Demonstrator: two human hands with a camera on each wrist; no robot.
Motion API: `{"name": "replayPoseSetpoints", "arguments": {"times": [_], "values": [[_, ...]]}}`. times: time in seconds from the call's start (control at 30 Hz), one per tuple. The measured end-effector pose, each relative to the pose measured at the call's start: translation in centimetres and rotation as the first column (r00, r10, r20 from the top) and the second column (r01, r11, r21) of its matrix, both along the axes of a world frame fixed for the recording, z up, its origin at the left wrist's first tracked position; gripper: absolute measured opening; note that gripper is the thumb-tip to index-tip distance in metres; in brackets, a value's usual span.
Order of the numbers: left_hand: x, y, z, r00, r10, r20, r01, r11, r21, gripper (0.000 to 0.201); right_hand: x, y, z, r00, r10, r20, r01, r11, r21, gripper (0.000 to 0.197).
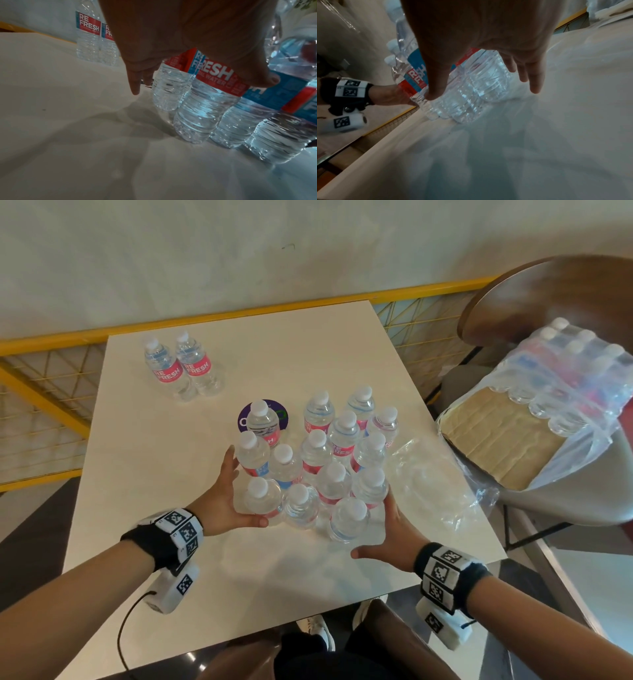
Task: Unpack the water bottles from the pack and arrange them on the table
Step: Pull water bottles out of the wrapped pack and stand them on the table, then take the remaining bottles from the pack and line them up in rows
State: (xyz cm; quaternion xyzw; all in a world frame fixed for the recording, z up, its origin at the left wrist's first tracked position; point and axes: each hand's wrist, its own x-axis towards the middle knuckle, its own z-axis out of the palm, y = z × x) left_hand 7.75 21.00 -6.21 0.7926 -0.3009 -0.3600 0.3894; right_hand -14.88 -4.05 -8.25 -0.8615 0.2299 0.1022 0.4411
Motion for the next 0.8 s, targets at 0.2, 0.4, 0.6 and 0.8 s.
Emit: {"name": "replayPoseSetpoints", "arguments": {"times": [0.2,0.4,0.6,0.8], "values": [[-0.1,-1.1,0.4,0.999,-0.011,-0.036,0.010,0.999,-0.046,0.151,0.9,1.3,-0.5,0.993,-0.117,0.032,0.114,0.990,0.081,0.141],[0.6,-1.8,0.7,0.999,-0.007,-0.048,0.005,0.999,-0.043,0.146,2.0,1.9,-0.2,0.987,-0.143,0.067,0.134,0.984,0.121,0.135],[1.7,-3.0,0.8,0.997,-0.037,-0.072,0.034,0.998,-0.053,0.143,2.8,2.2,-0.9,0.984,-0.156,0.089,0.144,0.981,0.130,0.141],[2.9,-0.8,3.2,0.991,-0.127,0.049,0.109,0.957,0.268,0.151,1.0,-1.8,0.3,0.980,-0.185,-0.077,0.187,0.982,0.024,0.134]]}}
